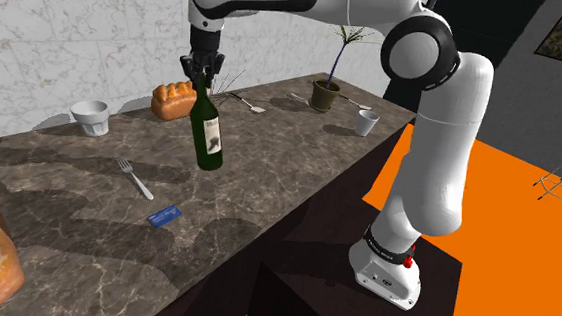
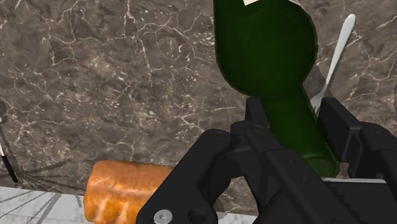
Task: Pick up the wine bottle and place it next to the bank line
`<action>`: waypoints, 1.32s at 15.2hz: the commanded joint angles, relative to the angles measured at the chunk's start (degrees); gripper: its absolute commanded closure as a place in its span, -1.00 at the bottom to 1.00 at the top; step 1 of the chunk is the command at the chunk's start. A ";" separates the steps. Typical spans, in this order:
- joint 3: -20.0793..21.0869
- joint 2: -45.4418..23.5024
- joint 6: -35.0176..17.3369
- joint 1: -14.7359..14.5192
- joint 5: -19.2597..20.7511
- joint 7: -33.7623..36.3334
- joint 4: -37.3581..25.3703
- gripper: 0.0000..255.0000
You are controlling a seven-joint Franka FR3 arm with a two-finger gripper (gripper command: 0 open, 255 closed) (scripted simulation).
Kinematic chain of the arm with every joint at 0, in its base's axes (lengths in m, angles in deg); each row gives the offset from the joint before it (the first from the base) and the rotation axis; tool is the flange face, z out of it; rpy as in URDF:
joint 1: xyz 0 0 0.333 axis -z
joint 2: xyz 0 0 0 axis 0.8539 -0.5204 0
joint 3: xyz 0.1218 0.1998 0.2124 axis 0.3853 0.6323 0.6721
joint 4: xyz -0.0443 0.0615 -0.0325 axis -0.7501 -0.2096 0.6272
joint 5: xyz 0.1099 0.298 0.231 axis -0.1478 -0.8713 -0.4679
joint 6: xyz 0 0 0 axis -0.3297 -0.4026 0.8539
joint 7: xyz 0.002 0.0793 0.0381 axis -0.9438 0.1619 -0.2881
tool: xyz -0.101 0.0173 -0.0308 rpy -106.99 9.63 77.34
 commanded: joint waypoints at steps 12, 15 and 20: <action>1.89 -12.77 1.40 -2.80 -0.55 5.29 -14.15 1.00; 1.91 -12.66 -0.97 -2.89 -0.55 5.28 -11.68 1.00; 1.92 -12.67 -1.94 -2.93 -0.56 5.28 -10.70 1.00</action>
